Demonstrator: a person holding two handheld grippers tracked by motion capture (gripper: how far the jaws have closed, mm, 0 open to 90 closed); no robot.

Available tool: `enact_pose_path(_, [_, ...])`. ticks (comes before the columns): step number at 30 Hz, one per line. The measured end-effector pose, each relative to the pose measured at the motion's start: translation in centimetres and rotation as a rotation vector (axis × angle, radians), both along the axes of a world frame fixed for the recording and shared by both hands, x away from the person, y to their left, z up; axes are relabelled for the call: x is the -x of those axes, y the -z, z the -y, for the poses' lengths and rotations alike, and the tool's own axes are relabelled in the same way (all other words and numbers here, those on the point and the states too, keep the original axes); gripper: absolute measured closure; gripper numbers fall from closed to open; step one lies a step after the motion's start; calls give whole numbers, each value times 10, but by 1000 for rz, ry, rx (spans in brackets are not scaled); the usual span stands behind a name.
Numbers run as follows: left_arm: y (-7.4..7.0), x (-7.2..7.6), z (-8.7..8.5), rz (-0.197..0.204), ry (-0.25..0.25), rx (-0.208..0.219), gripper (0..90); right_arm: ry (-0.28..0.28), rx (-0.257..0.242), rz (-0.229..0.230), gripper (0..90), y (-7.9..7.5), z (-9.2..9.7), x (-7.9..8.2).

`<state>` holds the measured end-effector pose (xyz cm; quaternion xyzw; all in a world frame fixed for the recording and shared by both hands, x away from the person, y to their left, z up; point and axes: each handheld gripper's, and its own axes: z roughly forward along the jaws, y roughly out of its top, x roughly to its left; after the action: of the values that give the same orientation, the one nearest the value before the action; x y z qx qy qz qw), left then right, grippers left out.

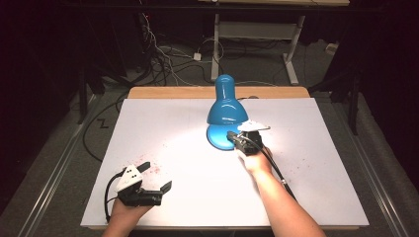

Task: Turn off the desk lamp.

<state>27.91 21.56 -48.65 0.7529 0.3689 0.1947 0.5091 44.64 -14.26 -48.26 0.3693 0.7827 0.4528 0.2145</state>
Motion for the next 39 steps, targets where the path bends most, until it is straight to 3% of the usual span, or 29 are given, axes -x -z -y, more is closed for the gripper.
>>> enact_pose_path(7, [0,0,0,1,-1,2,0,22,-3,-4,900,2,-1,-4])
enact_pose_path(11, [0,0,-1,2,-4,5,0,19,16,11,900,2,-3,-4])
enact_pose_path(29, [0,0,0,1,-3,2,0,21,10,7,900,2,-3,-4])
enact_pose_path(33, [0,0,0,1,-3,2,0,18,13,-11,900,-1,-4,-4])
enact_pose_path(39, [1,0,-1,-1,-4,7,0,8,-3,7,900,-10,-2,2])
